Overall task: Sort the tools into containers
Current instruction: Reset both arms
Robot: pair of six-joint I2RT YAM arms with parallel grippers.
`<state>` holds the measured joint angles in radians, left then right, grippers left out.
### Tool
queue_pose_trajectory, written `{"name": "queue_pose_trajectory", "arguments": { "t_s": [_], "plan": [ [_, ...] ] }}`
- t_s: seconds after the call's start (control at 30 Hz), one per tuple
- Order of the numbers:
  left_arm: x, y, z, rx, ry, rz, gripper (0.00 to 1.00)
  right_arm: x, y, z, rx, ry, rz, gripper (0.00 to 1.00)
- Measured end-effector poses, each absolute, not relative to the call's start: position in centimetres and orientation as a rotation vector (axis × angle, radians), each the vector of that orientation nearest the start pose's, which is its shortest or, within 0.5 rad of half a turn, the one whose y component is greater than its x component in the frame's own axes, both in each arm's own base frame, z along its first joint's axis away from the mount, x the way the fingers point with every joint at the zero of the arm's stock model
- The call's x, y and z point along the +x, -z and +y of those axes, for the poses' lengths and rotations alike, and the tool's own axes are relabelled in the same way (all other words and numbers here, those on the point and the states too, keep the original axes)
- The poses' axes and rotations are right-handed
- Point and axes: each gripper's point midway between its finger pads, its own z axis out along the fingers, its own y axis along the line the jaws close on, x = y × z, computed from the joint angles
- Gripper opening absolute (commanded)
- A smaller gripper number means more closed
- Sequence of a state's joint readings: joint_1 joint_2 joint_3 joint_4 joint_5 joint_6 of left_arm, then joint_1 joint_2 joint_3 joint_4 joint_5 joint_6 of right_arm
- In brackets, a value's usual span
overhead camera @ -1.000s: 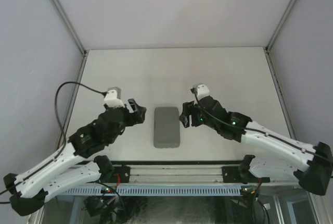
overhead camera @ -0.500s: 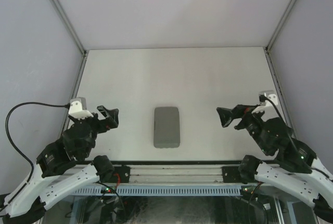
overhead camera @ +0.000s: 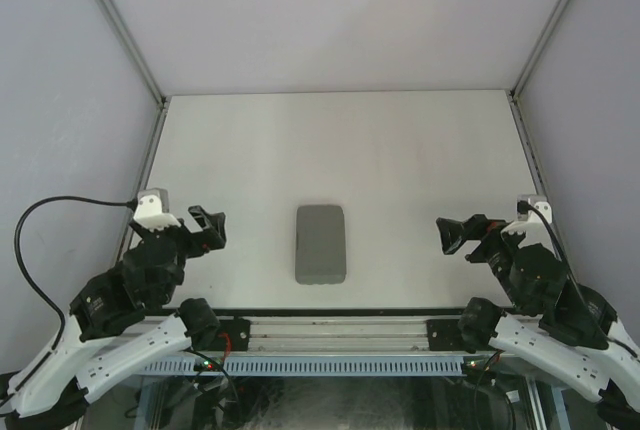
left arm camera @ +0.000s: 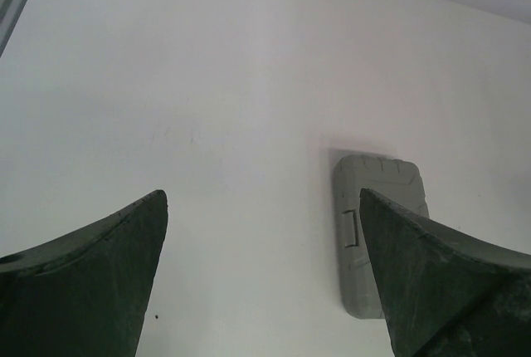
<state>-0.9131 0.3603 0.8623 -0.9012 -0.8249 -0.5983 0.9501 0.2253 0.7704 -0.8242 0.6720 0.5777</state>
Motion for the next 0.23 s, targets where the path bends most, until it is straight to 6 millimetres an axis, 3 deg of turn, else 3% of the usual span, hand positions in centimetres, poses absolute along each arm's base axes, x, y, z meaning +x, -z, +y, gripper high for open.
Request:
{"name": "queue_pose_trajectory", "arguments": {
  "t_s": [0.23],
  "plan": [
    [17.49, -26.31, -4.13, -0.222, 0.234, 1.833, 1.0, 16.01, -24.96, 6.7, 0.129, -0.47, 1.814, 1.0]
  ]
}}
